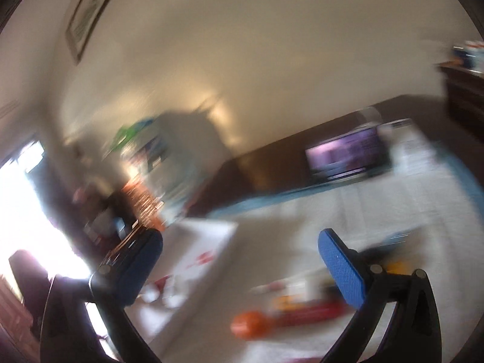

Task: Organize rigid objects
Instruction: 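Move both open tools back over the items on the pad, then close the left tool on the red-and-white medicine box while the right tool grasps the white plug charger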

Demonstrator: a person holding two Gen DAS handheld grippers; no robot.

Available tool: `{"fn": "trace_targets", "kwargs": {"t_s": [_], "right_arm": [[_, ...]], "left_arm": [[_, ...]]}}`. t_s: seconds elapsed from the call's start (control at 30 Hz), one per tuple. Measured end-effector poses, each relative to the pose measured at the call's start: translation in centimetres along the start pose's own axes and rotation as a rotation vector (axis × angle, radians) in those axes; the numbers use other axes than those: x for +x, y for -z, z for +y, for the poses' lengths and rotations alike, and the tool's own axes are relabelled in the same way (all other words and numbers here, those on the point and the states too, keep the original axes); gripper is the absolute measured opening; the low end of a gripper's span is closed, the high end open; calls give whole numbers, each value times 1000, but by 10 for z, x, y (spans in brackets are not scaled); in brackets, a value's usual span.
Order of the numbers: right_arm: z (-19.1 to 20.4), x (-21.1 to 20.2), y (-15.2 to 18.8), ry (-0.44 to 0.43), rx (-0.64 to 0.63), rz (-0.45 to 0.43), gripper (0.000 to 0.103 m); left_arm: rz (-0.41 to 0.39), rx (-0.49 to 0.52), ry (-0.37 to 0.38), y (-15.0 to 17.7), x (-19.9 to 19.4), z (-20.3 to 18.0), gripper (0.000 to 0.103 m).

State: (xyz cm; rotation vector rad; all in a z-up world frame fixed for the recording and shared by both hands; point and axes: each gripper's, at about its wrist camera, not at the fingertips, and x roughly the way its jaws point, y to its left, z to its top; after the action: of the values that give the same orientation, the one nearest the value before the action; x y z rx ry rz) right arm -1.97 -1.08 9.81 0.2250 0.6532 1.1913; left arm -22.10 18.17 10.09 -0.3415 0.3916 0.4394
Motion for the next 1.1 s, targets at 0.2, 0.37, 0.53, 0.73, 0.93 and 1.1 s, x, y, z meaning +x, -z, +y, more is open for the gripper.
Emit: {"fn": "trace_targets", "kwargs": {"t_s": [0.2, 0.37, 0.53, 0.73, 0.93, 1.1], "right_arm": [[-99, -28, 9, 168, 186, -56, 103], [-126, -26, 23, 168, 253, -58, 103], [-121, -23, 25, 146, 224, -40, 103], [-132, -23, 28, 135, 278, -35, 103], [-132, -23, 28, 140, 277, -31, 103], [-110, -16, 26, 144, 163, 29, 103]], "left_arm": [[231, 137, 133, 39, 57, -64, 103], [352, 220, 178, 62, 81, -108, 103], [413, 285, 176, 72, 98, -127, 96], [447, 350, 129, 83, 114, -133, 35], [402, 280, 125, 82, 100, -109, 31], [293, 193, 95, 64, 62, -81, 31]]}}
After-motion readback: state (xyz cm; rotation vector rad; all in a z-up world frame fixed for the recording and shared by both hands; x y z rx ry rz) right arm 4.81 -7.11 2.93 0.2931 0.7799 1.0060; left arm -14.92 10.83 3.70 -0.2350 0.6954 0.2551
